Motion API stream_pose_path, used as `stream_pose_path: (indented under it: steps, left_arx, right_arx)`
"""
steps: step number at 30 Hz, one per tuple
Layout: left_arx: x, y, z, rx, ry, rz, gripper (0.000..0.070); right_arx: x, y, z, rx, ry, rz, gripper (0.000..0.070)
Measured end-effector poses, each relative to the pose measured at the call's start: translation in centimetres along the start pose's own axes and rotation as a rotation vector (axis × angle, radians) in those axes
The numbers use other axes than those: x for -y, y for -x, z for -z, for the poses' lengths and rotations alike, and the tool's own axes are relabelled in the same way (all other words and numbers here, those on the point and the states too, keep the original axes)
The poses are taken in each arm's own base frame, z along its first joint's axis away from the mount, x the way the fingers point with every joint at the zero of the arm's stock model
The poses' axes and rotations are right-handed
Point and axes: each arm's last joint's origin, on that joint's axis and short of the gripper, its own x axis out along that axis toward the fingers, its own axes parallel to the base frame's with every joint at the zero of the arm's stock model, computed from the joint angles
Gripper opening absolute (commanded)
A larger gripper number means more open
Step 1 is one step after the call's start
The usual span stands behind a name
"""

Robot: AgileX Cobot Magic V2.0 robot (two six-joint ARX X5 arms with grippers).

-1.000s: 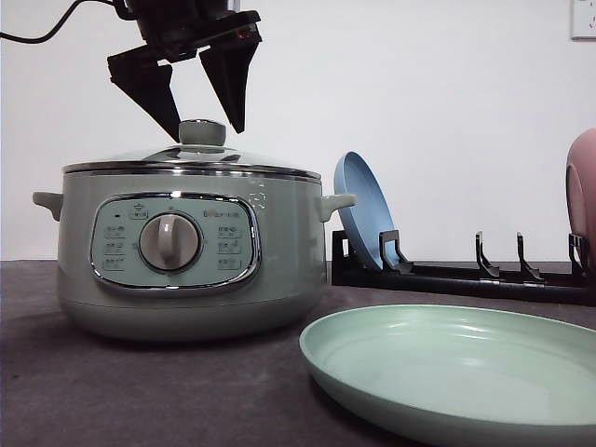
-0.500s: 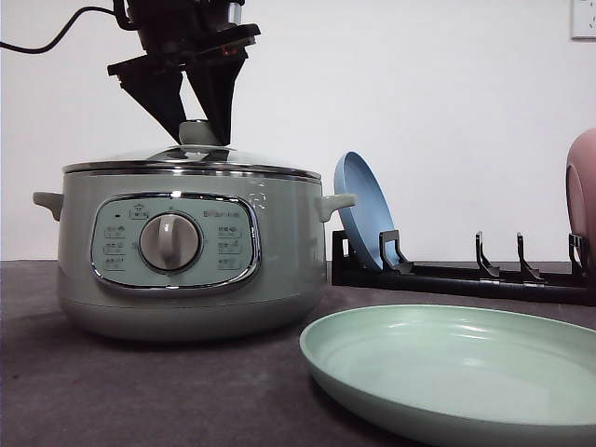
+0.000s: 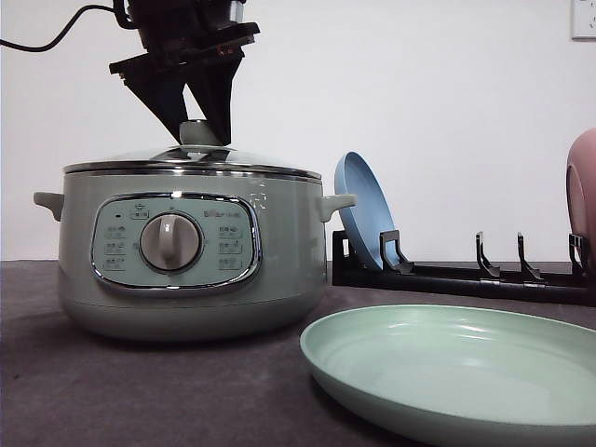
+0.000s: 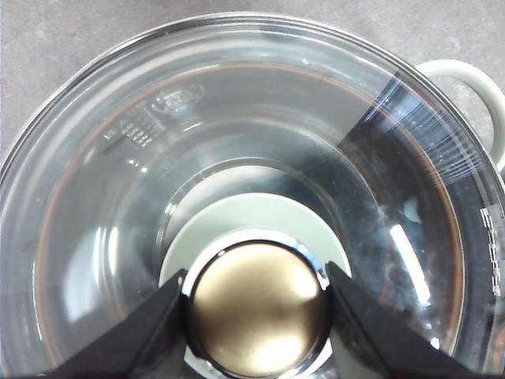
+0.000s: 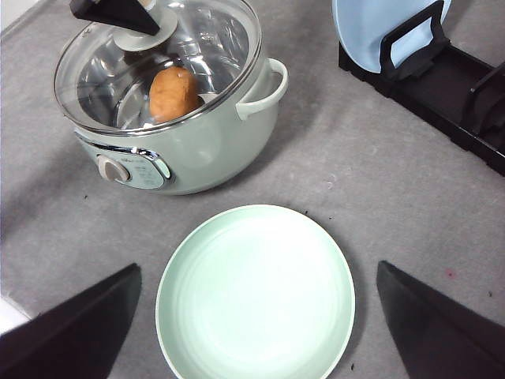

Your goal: Transfer potato from steamer to green plate

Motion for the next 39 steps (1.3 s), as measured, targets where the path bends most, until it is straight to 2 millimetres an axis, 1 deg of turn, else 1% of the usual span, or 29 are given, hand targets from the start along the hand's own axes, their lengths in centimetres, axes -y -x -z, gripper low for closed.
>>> stream_pose_path:
  steps: [7,14,20,27,33,36,39]
  left_arx:
    - [0.0,0.6,-0.6,-0.005,0.005,0.002,0.0000]
    - [0.0,3.9,-1.9,0.069,0.014,-0.001,0.0000]
    - [0.0,5.4,-2.1,0.077,0.013,-0.002,0.0000]
    - [0.0,7.5,-2.6,0.139,0.012,-0.005,0.0000]
    - [-0.2,8.4,-2.7,0.155,0.017,-0.009,0.0000]
    - [-0.7,8.6,-2.7,0.160,0.028,-0.015,0.0000]
    - [-1.6,8.7,-2.5,0.152,0.046,-0.029,0.0000]
  right_arx:
    - [0.0,0.0,0.0,0.001,0.004,-0.001,0.0602]
    - [0.0,0.0,0.0,0.002,0.021,0.000,0.0602]
    - [0.0,0.0,0.0,0.001,0.022,0.000,0.0602]
    - [0.0,0.0,0.0,0.001,0.021,0.000,0.0602]
    - [0.0,0.0,0.0,0.001,0.018,0.000,0.0602]
    - [0.0,0.0,0.0,0.002,0.019,0.000,0.0602]
    - [0.0,0.0,0.0,0.002,0.019,0.000,0.0602]
